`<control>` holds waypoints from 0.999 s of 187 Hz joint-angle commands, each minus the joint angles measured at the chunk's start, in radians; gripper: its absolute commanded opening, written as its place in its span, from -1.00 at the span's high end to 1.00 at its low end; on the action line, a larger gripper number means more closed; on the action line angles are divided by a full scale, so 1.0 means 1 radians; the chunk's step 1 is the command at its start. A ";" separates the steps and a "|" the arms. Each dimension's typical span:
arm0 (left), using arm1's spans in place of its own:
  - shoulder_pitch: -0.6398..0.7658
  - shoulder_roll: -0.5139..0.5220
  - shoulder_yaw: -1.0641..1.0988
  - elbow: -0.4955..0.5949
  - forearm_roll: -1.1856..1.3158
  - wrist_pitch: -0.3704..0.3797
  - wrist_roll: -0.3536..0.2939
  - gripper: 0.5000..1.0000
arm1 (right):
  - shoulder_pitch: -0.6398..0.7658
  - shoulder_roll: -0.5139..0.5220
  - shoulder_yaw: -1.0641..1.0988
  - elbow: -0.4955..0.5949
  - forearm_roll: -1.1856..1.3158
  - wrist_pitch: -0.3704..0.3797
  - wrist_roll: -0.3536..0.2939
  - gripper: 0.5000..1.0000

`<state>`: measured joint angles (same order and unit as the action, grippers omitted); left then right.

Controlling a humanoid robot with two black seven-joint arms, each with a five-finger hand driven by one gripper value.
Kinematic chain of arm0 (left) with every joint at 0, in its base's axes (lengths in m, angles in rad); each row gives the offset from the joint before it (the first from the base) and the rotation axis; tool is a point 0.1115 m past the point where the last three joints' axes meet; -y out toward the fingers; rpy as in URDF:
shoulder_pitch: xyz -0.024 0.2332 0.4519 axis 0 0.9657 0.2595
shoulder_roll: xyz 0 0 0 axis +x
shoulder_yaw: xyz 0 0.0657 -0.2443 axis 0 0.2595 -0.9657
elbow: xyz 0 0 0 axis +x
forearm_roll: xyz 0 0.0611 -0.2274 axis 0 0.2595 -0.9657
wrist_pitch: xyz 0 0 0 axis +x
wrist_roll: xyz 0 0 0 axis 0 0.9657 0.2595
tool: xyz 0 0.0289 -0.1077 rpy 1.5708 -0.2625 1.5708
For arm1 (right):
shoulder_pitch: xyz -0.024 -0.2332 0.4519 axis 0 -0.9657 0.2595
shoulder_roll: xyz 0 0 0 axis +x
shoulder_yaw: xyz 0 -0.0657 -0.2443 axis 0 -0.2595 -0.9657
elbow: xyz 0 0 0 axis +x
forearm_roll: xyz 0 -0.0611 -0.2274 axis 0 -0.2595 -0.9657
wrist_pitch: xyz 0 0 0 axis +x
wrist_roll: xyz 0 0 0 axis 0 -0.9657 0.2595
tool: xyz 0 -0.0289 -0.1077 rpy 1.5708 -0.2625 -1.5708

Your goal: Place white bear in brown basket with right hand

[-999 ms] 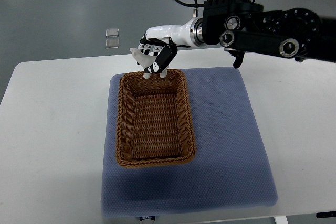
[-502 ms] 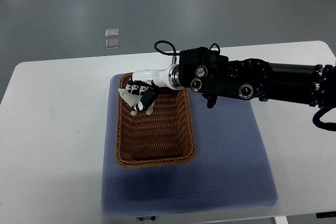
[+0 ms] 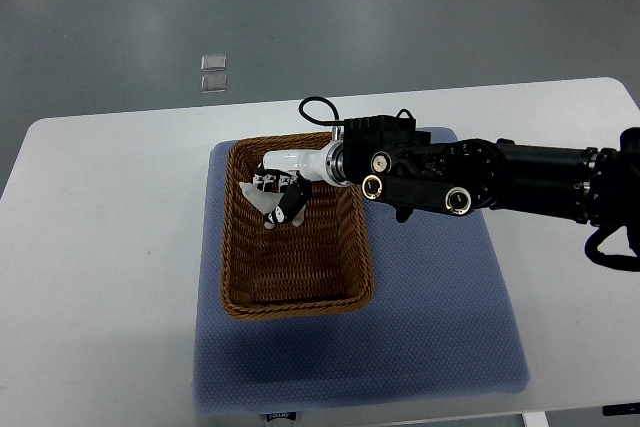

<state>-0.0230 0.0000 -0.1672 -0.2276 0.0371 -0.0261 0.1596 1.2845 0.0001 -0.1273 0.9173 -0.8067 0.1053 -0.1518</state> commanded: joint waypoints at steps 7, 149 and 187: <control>0.000 0.000 0.000 0.001 -0.002 0.000 0.000 -1.00 | -0.004 0.000 0.000 -0.003 0.000 -0.004 0.001 0.22; 0.000 0.000 0.002 -0.001 0.000 0.000 0.000 -1.00 | -0.004 -0.123 0.215 -0.003 0.020 -0.003 0.035 -0.54; 0.000 0.000 0.002 -0.001 0.000 0.000 0.000 -1.00 | -0.106 -0.160 0.463 -0.006 0.064 -0.021 0.046 -0.54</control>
<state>-0.0230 0.0000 -0.1661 -0.2289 0.0369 -0.0267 0.1596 1.2488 -0.1418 0.2080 0.9128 -0.7723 0.0957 -0.1071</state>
